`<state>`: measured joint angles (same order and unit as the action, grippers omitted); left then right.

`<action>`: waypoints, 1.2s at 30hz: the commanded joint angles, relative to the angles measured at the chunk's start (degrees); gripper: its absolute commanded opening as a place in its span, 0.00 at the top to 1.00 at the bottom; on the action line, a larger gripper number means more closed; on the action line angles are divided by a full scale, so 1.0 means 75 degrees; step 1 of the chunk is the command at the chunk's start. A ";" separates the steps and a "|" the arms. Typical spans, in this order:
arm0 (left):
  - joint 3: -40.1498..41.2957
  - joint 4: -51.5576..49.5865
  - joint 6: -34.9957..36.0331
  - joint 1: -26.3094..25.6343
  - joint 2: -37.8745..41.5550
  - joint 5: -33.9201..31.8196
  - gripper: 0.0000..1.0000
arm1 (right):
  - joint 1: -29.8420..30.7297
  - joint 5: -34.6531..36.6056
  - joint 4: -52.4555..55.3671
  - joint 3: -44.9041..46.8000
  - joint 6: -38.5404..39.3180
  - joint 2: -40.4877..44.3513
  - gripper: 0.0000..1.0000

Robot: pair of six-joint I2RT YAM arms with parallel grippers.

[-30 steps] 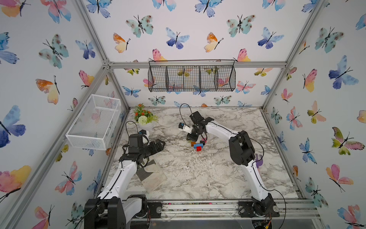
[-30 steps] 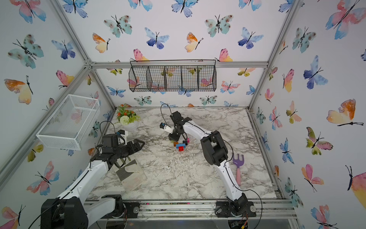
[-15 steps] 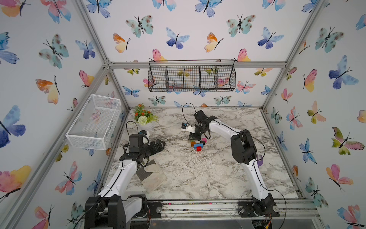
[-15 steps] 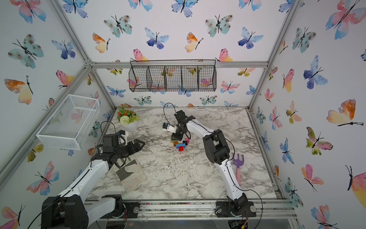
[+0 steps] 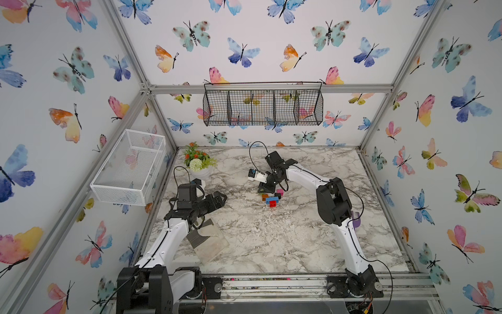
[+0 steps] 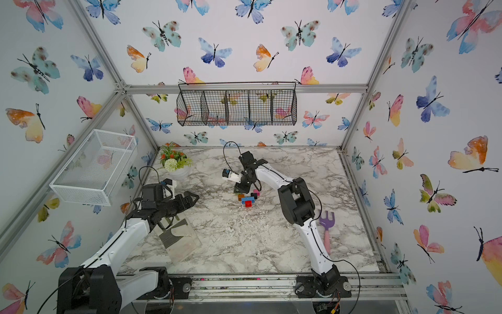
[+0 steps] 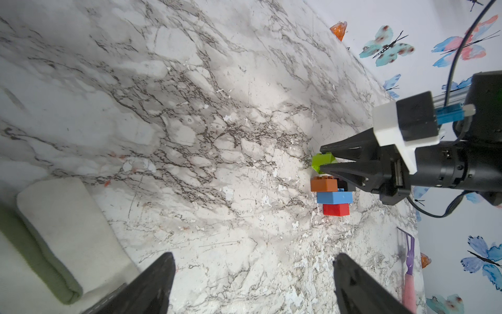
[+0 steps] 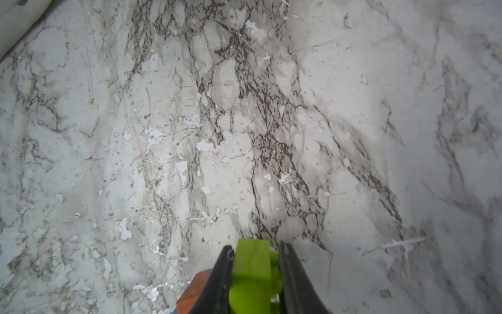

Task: Assemble the letter v with lego
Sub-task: Place the lego brick at the center of the board.

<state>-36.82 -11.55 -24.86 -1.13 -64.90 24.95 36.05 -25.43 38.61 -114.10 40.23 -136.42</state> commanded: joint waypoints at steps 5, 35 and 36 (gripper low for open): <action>0.0116 -0.0007 0.0010 0.0048 -0.0006 0.0107 0.08 | 0.0021 0.0074 0.0232 -0.0104 0.0150 -0.0230 0.90; -0.0155 0.0015 0.0274 -0.0193 -0.0120 0.0656 0.04 | 0.0042 0.0689 -0.1180 0.0404 -0.1991 0.1306 0.39; -0.0269 0.0017 0.0378 -0.0362 -0.0184 0.0566 0.02 | 0.0013 0.1040 -0.1596 0.0814 -0.2698 0.1679 0.35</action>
<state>-36.80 -11.46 -24.23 -1.96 -65.21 27.62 36.34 -22.26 33.95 -111.18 32.21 -132.35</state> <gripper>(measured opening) 0.969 0.635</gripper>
